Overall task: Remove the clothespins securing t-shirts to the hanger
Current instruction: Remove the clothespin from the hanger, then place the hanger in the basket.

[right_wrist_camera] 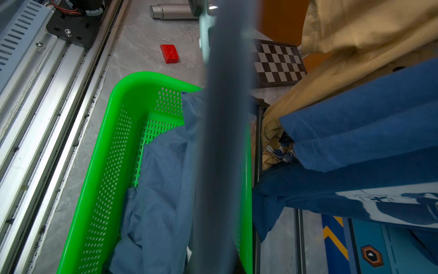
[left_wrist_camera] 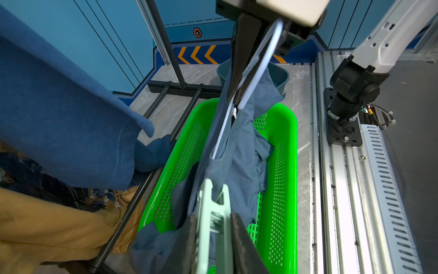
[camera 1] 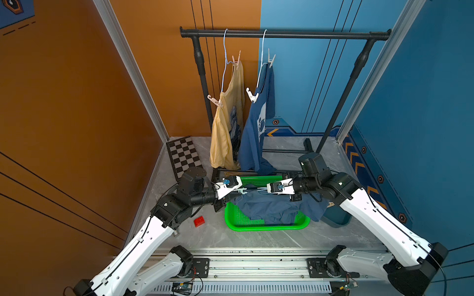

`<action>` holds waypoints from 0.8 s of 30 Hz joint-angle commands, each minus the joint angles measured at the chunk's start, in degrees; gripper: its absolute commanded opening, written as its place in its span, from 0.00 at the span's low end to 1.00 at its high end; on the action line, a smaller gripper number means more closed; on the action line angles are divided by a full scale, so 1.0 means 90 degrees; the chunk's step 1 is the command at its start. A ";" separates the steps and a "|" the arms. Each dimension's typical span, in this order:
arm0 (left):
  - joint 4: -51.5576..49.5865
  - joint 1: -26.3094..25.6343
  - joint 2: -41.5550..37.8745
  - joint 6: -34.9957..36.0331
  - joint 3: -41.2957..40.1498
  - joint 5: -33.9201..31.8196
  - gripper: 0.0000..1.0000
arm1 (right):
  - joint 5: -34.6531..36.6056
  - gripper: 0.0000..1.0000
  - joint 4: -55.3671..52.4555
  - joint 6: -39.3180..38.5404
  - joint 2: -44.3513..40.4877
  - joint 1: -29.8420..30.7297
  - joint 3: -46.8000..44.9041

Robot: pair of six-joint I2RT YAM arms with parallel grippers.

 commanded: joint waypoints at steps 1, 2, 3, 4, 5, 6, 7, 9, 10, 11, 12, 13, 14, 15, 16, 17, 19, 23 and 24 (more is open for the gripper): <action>0.0565 0.0034 -0.0116 -0.1108 0.0036 0.0063 0.18 | -0.0603 0.00 0.0017 0.0241 0.0345 -0.0104 0.0243; 0.0665 0.0035 -0.0156 -0.1266 -0.0001 0.0029 0.18 | -0.0659 0.00 0.0018 0.0280 0.0467 -0.0141 0.0275; 0.0775 0.0018 -0.0178 -0.1456 -0.0039 0.0012 0.18 | -0.0721 0.00 0.0017 0.0339 0.0610 -0.0189 0.0322; 0.0849 0.0015 -0.0209 -0.1627 -0.0089 0.0009 0.18 | -0.0750 0.00 0.0026 0.0356 0.0733 -0.0226 0.0358; 0.0913 0.0012 -0.0237 -0.1776 -0.0148 0.0002 0.19 | -0.0776 0.00 0.0027 0.0382 0.0830 -0.0266 0.0367; 0.0976 0.0003 -0.0254 -0.1952 -0.0208 -0.0054 0.20 | -0.0777 0.00 0.0017 0.0425 0.0947 -0.0323 0.0414; 0.1003 -0.0007 -0.0269 -0.2093 -0.0270 -0.0086 0.20 | -0.0747 0.00 0.0024 0.0444 0.1060 -0.0350 0.0436; 0.1063 -0.0045 -0.0308 -0.2294 -0.0426 -0.0101 0.20 | -0.0806 0.00 0.0026 0.0539 0.1276 -0.0446 0.0497; 0.1082 -0.0065 -0.0336 -0.2382 -0.0497 -0.0147 0.20 | -0.0843 0.00 0.0027 0.0592 0.1380 -0.0490 0.0533; 0.1102 -0.0092 -0.0368 -0.2447 -0.0586 -0.0197 0.20 | -0.0867 0.00 0.0019 0.0657 0.1502 -0.0531 0.0562; 0.1171 -0.0129 -0.0414 -0.2504 -0.0692 -0.0242 0.20 | -0.0838 0.00 0.0024 0.0722 0.1609 -0.0565 0.0606; 0.1258 -0.0159 -0.0475 -0.2572 -0.0785 -0.0303 0.20 | -0.0785 0.00 0.0017 0.0754 0.1719 -0.0584 0.0624; 0.1385 -0.0186 -0.0536 -0.2655 -0.0914 -0.0358 0.20 | -0.0738 0.00 0.0017 0.0790 0.1838 -0.0610 0.0663; 0.1519 -0.0211 -0.0602 -0.2738 -0.1036 -0.0385 0.20 | -0.0695 0.00 0.0013 0.0796 0.1950 -0.0642 0.0688; 0.1625 -0.0220 -0.0645 -0.2802 -0.1134 -0.0406 0.20 | -0.0685 0.00 0.0007 0.0803 0.2060 -0.0678 0.0709; 0.1744 -0.0231 -0.0689 -0.2887 -0.1239 -0.0439 0.20 | -0.0670 0.00 0.0007 0.0788 0.2178 -0.0724 0.0752; 0.1863 -0.0252 -0.0722 -0.3021 -0.1360 -0.0489 0.20 | -0.0674 0.01 0.0007 0.0822 0.2411 -0.0822 0.0865; 0.1918 -0.0338 -0.0675 -0.3117 -0.1486 -0.0590 0.20 | -0.0621 0.10 -0.0003 0.0931 0.2854 -0.0950 0.1155; 0.1915 -0.0362 -0.0670 -0.3128 -0.1509 -0.0622 0.20 | -0.0608 0.12 -0.0003 0.0948 0.2954 -0.0975 0.1209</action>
